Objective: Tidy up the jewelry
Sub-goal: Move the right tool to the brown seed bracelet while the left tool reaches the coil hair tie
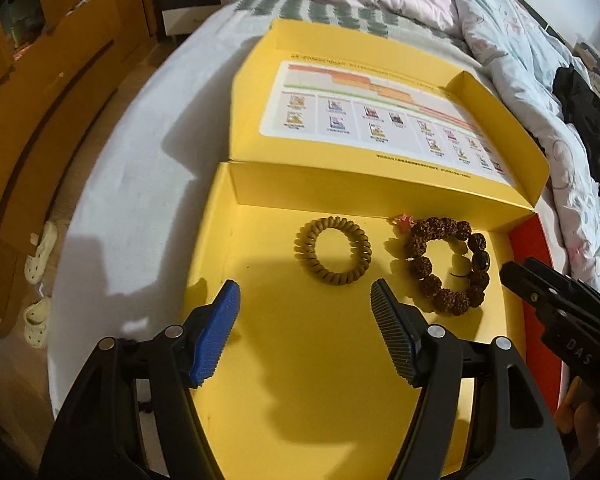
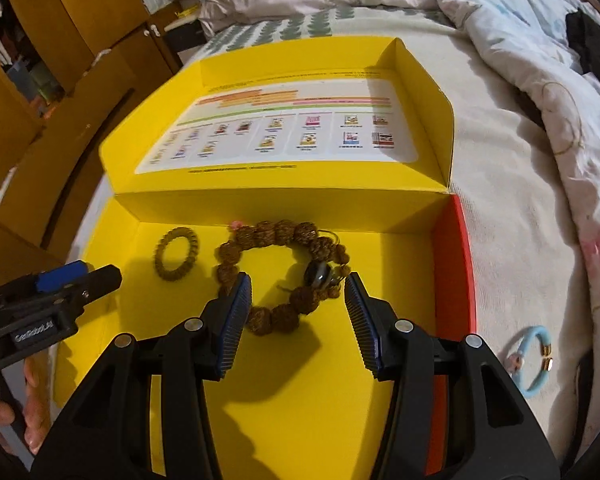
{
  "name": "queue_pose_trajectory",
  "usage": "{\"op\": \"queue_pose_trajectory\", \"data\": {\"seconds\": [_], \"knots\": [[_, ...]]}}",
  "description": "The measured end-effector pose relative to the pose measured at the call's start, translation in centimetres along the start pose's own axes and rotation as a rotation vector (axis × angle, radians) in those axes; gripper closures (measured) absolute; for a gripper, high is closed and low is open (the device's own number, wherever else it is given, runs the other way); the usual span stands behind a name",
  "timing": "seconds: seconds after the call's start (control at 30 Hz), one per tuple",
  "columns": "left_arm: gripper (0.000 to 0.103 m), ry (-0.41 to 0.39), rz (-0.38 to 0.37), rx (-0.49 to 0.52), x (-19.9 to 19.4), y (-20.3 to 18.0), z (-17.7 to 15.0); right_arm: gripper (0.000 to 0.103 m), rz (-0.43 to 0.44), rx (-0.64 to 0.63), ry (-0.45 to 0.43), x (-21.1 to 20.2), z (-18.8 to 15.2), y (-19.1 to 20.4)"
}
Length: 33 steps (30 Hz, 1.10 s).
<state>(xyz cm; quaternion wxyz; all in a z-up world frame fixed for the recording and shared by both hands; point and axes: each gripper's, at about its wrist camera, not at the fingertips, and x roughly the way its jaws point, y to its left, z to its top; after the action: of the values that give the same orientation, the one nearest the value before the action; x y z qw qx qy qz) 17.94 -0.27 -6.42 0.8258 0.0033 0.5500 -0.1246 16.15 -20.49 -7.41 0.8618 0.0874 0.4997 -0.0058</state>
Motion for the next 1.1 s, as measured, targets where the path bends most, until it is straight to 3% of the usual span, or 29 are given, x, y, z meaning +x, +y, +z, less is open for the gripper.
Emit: {"op": "queue_pose_trajectory", "data": {"seconds": [0.5, 0.83, 1.0, 1.1], "knots": [[0.036, 0.053, 0.039, -0.013, 3.7, -1.0, 1.4, 0.051, -0.056, -0.01, 0.069, 4.1, 0.1, -0.6], [0.045, 0.067, 0.063, -0.016, 5.3, -1.5, 2.1, 0.051, -0.072, -0.007, 0.074, 5.2, 0.3, -1.2], [0.056, 0.096, 0.057, -0.026, 6.3, -1.3, 2.0, 0.051, -0.077, -0.016, 0.077, 5.6, 0.3, -1.1], [0.056, 0.088, 0.066, -0.013, 6.4, -1.6, 2.0, 0.051, -0.091, -0.036, 0.075, 5.8, 0.4, -0.7]]}}
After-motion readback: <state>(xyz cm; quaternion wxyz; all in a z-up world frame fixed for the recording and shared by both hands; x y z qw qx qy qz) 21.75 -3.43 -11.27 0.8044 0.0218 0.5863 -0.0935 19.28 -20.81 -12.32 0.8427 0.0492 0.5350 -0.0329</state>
